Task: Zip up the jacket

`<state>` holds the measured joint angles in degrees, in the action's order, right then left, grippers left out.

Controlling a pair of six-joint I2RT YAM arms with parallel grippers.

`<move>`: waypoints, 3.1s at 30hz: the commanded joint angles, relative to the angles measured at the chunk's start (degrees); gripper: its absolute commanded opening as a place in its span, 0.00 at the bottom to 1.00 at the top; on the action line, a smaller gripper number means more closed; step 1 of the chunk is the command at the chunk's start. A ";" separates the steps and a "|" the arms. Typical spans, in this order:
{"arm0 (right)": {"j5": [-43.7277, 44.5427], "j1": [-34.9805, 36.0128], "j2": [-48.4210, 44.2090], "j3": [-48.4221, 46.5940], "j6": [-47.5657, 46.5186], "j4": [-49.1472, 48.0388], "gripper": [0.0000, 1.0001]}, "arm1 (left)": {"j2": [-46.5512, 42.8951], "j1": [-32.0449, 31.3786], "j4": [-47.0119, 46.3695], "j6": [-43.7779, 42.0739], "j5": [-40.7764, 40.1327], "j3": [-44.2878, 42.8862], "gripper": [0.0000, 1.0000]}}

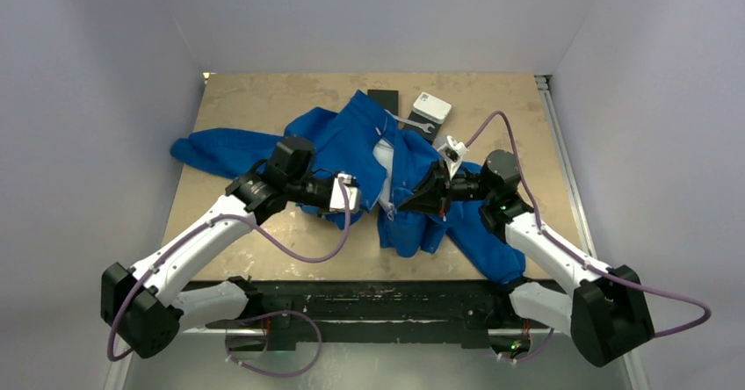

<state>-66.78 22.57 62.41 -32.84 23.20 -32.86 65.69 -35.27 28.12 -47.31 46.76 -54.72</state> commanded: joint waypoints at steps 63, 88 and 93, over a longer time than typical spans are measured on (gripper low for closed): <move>-16.27 1.08 5.71 -29.62 -15.87 10.26 0.00 | -11.44 4.56 -23.08 31.99 10.85 -3.58 0.00; -15.54 7.65 7.77 -32.28 -16.25 13.15 0.00 | -8.36 4.62 -27.24 33.11 17.59 -6.09 0.00; -13.93 8.23 8.59 -34.89 -22.18 20.94 0.00 | -8.86 4.60 -27.23 33.47 17.22 -5.47 0.00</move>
<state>-81.93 30.13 71.26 -63.31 5.32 -16.91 58.28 -30.76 4.73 -15.00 61.32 -58.83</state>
